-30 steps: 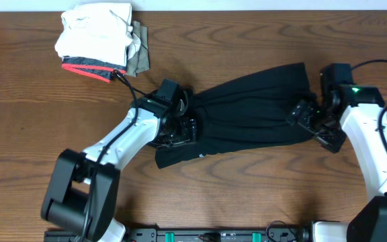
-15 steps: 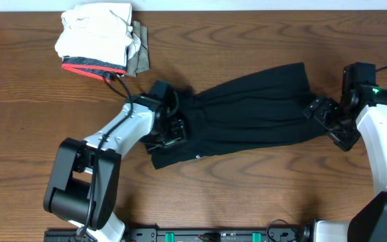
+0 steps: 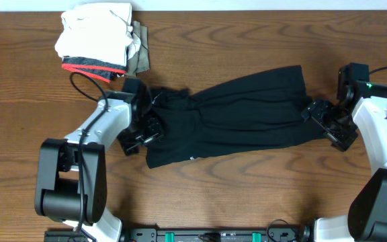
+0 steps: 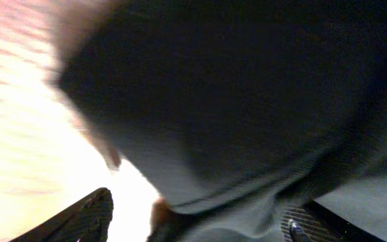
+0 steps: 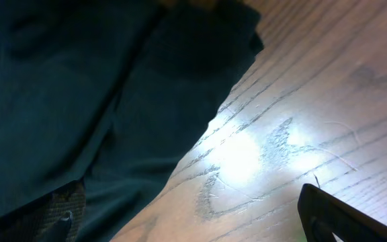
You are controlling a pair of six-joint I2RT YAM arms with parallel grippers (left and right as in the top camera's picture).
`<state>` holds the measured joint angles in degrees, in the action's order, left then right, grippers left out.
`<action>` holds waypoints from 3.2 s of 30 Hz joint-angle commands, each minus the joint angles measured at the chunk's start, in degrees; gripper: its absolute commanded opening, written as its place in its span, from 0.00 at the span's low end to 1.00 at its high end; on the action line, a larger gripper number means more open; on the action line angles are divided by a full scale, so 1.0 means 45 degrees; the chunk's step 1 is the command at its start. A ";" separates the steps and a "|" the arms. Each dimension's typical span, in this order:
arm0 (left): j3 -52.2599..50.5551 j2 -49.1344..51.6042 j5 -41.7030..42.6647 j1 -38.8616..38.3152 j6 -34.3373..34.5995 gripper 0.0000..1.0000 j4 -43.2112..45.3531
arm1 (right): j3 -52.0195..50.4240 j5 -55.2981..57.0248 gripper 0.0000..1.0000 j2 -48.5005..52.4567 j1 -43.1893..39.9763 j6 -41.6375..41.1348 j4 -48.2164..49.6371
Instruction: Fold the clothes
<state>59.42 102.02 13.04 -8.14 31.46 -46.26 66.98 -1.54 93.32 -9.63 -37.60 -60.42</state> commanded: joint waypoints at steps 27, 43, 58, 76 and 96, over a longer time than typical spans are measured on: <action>-0.0073 -0.4362 -0.0330 -0.1015 -0.0301 0.79 -0.0724 | -0.0068 -0.0661 0.99 0.0102 0.0155 0.0636 0.0656; -0.0073 -0.0185 0.1243 -0.2293 -0.0267 0.79 0.1355 | -0.0068 -0.0495 0.99 0.0102 0.0301 -0.0214 0.0826; -0.0073 0.0078 0.0282 -0.1778 0.0078 0.79 0.1341 | -0.0068 0.0287 0.96 0.1540 0.0296 -0.1685 0.0913; -0.0073 0.0078 0.0282 -0.1336 0.0019 0.80 0.0962 | -0.0068 0.0398 0.48 0.2414 0.0296 -0.1671 0.1651; -0.0073 0.0078 0.0282 -0.1336 0.0005 0.79 0.0860 | -0.0063 0.0389 0.02 0.2409 0.0301 -0.1535 0.2297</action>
<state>59.22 101.95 15.86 -14.44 31.51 -41.74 66.89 -0.40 103.79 -8.60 -44.36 -50.70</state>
